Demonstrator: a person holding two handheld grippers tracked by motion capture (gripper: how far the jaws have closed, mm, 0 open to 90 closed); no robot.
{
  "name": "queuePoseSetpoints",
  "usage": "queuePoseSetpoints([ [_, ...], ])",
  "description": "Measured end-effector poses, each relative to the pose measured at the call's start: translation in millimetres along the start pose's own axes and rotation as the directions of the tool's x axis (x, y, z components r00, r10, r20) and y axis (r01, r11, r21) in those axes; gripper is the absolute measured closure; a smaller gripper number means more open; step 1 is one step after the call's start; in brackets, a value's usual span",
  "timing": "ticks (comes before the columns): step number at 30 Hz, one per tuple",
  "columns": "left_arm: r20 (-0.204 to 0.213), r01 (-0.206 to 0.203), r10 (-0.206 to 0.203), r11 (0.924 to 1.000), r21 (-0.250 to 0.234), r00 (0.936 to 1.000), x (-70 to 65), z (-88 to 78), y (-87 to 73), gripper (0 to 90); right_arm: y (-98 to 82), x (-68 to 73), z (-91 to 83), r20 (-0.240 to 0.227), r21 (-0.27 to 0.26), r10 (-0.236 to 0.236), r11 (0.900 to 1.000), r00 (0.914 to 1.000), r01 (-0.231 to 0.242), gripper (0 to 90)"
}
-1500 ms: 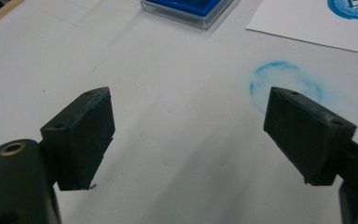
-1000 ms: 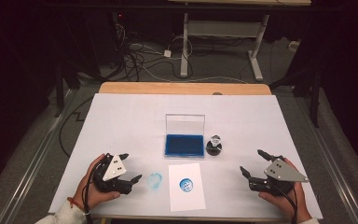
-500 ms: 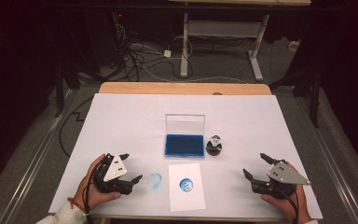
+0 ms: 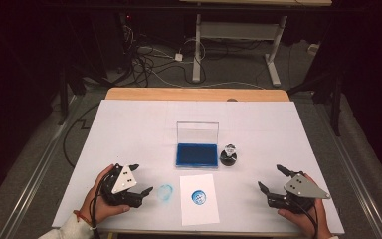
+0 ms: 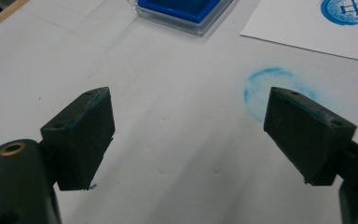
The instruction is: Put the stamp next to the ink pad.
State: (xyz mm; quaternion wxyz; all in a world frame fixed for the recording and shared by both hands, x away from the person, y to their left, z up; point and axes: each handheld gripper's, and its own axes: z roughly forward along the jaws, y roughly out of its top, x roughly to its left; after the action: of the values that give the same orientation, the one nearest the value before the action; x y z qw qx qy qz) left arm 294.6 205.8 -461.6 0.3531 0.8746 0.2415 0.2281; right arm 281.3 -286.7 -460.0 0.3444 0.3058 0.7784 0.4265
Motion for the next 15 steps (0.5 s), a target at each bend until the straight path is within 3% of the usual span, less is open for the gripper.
queuePoseSetpoints([
  [15, -0.005, 0.009, -0.009, 1.0000, 0.000, 1.0000, 1.8, 0.4, 0.0, 16.0, 1.1, 0.1, -1.2, 0.001, -0.010, 0.001, 1.000, 1.0000, -0.001, 21.0],
])
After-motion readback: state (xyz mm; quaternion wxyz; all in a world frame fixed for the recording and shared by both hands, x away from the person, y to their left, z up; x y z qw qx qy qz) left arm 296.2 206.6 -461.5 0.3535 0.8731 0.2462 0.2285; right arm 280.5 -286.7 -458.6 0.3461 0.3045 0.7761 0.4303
